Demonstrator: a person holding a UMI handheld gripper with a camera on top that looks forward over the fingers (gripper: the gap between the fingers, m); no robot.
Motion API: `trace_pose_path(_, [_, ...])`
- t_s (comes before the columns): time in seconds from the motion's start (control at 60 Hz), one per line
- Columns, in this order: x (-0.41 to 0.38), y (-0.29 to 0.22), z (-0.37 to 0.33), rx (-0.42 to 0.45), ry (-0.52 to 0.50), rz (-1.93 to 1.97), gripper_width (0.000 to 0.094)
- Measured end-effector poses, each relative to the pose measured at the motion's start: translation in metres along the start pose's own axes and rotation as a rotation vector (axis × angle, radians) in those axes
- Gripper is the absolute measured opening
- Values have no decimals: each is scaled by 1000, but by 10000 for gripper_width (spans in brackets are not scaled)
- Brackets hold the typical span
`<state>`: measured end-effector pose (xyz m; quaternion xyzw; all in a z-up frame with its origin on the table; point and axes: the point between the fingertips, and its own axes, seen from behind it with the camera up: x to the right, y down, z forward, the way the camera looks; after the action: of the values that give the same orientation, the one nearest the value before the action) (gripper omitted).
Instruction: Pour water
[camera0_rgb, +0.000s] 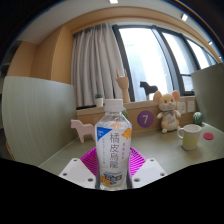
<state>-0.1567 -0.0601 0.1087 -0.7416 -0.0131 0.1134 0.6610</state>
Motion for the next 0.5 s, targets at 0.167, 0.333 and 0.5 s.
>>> trace_pose_path(0.167, [58, -35, 17, 7, 25, 339, 353])
trace_pose_path(0.333, [111, -72, 36, 86, 15, 729, 353])
trace_pose_path(0.5, [162, -98, 51, 185, -24, 1132, 350])
